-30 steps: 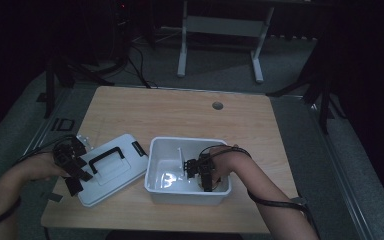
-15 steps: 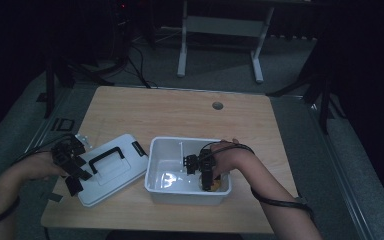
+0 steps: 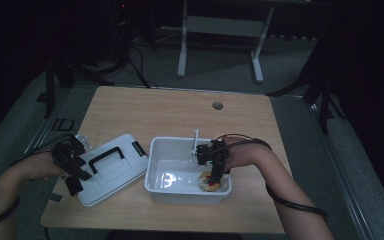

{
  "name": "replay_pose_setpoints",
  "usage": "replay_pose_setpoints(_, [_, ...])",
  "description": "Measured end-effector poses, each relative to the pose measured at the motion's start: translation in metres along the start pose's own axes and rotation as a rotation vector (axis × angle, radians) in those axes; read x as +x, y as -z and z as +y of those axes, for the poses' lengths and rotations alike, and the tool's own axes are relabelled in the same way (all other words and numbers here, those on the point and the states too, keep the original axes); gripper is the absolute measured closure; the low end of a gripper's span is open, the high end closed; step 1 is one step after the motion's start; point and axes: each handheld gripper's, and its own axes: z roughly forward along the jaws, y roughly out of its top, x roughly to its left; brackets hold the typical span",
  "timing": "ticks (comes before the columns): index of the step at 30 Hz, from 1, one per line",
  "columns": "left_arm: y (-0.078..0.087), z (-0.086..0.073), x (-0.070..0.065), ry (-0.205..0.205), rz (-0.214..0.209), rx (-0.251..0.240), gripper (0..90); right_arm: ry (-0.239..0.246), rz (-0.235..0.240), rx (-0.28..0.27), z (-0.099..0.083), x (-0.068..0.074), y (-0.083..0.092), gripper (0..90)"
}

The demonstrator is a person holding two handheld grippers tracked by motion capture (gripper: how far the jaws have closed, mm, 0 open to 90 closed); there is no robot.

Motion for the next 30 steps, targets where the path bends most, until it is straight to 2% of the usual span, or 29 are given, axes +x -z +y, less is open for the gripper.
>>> replay_pose_setpoints(5, [0.000,0.002,-0.001,-0.006,-0.001,0.003,33.2,-0.010,-0.001,-0.038,-0.013,0.002,0.010,16.0])
replay_pose_setpoints(13, [0.000,0.003,-0.001,-0.005,-0.004,-0.002,33.2,-0.052,-0.048,-0.126,-0.044,0.003,0.031,13.4])
replay_pose_setpoints(17, [0.001,0.004,-0.001,-0.008,-0.003,-0.002,33.2,-0.069,-0.071,-0.132,-0.057,0.004,0.038,13.4])
replay_pose_setpoints(21, [0.002,0.004,-0.002,-0.009,0.001,-0.003,33.2,-0.103,-0.086,-0.136,-0.081,0.005,0.043,13.4])
replay_pose_setpoints(22, [0.002,0.004,-0.002,-0.009,0.001,-0.003,33.2,-0.103,-0.086,-0.136,-0.081,0.005,0.043,13.4])
replay_pose_setpoints(24, [0.002,0.004,-0.003,-0.014,0.001,-0.002,33.2,-0.125,-0.097,-0.136,-0.094,0.006,0.041,13.3])
replay_pose_setpoints(27, [0.001,0.004,-0.003,-0.016,0.002,0.000,33.1,-0.144,-0.098,-0.129,-0.103,0.007,0.039,13.3])
replay_pose_setpoints(30, [0.001,0.006,-0.003,-0.018,0.012,0.004,33.1,-0.174,-0.086,-0.106,-0.118,0.010,0.029,13.6])
